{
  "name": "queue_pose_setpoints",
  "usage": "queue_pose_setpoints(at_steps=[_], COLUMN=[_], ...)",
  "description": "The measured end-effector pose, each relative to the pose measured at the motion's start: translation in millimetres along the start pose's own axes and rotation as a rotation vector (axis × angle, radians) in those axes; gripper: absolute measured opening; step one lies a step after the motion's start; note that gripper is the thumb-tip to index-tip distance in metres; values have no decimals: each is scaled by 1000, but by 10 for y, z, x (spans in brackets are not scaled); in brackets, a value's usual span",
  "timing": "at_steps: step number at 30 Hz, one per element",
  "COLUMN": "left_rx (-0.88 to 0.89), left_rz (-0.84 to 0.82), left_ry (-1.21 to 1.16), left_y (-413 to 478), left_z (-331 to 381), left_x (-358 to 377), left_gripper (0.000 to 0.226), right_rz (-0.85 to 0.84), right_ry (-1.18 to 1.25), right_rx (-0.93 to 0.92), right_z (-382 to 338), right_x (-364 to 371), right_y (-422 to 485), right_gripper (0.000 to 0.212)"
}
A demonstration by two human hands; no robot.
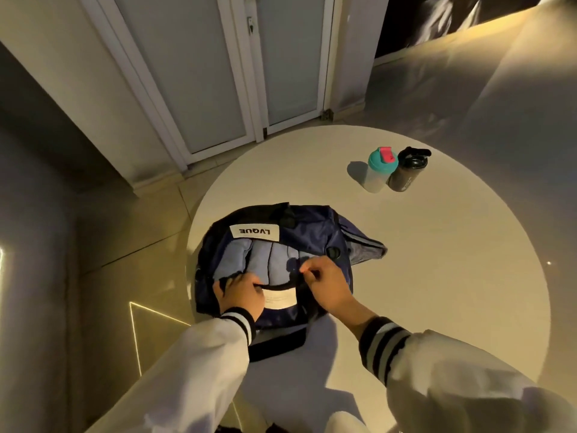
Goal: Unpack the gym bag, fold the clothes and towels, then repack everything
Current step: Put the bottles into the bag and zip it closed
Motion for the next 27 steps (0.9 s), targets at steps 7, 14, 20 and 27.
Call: queue_pose_setpoints(at_steps=[7,14,20,27], left_rx=[241,229,224,245], left_rz=[-162,-251,-162,-314], left_ry=[-195,-181,-441,-579], left_y=[-121,-96,98,559], left_z=[736,1049,1188,1893], left_x=[231,437,372,379], left_gripper=[41,51,40,44], right_rz=[-108,-197,-151,251], right_ry=[26,371,319,128], right_rx=[419,454,451,419], right_z=[523,574,596,534], right_x=[-217,-83,-261,-910], right_y=[-43,-177,-108,459], right_gripper=[55,48,34,28])
Point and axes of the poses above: each hand's wrist, its own y-axis towards the middle knuckle, its own x-axis out of the palm, z = x × y, the point moved 2 cm from there along y, towards the middle knuckle, and after that the axes turned 11 degrees about z, right-handed, at the moved point
